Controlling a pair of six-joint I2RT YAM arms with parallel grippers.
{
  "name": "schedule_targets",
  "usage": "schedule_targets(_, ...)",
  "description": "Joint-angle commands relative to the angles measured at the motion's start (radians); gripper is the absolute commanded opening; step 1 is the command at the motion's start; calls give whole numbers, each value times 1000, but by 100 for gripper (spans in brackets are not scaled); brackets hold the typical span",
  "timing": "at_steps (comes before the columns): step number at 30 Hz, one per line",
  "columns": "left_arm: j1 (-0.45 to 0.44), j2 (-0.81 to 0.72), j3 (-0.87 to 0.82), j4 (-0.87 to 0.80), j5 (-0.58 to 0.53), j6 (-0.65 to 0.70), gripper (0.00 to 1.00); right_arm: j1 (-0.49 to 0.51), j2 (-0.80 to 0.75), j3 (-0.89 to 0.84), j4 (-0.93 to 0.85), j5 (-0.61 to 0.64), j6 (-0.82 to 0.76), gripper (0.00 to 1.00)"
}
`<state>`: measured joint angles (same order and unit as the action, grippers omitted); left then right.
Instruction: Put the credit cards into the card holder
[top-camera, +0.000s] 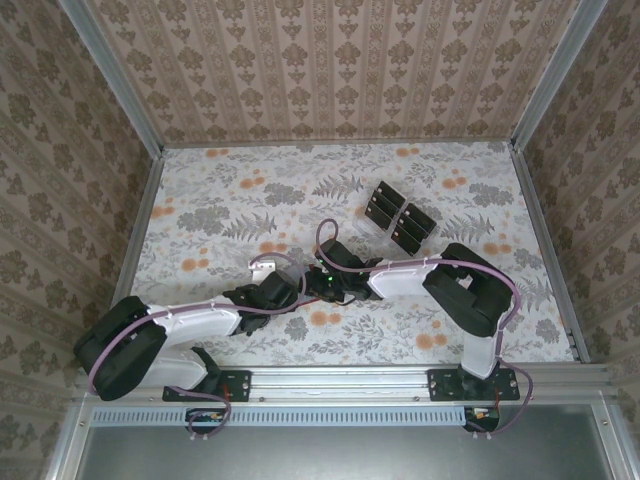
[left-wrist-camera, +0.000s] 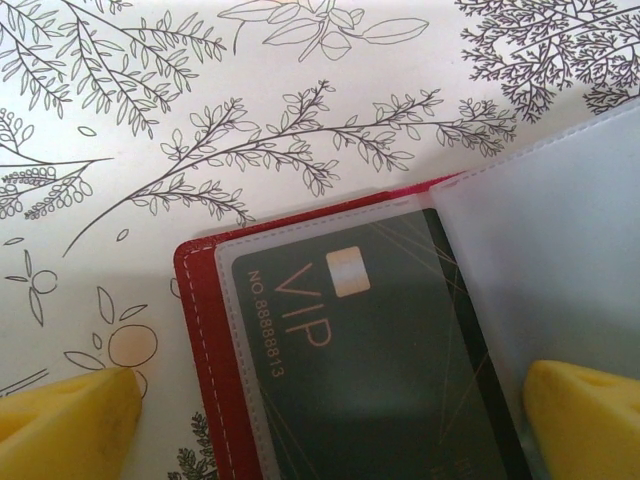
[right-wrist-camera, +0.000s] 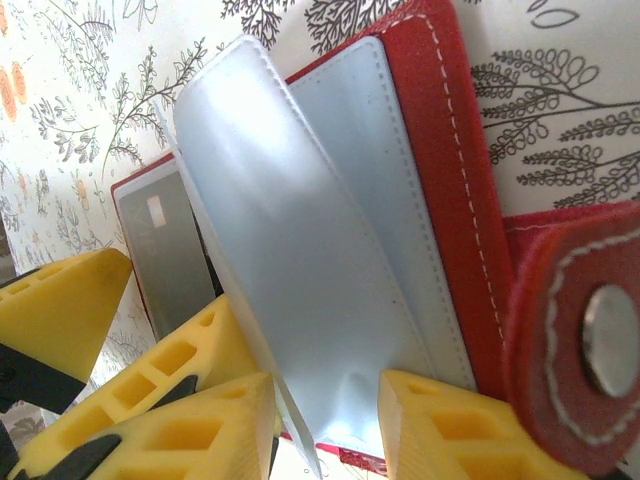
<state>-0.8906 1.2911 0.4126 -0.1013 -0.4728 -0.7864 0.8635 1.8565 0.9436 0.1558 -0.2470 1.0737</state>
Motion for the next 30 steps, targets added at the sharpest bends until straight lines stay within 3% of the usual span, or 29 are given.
schedule_targets(1, -5, -7, -20, -48, -10, -3, 100, 9, 29, 22, 2, -10, 3, 30)
schedule_targets(15, -2, -84, 2, -89, -12, 12, 100, 10, -22, 1, -7, 2, 0, 0)
schedule_targets(30, 121, -370, 2, -230, 43, 1, 100, 61, -78, 102, -122, 15, -52, 0)
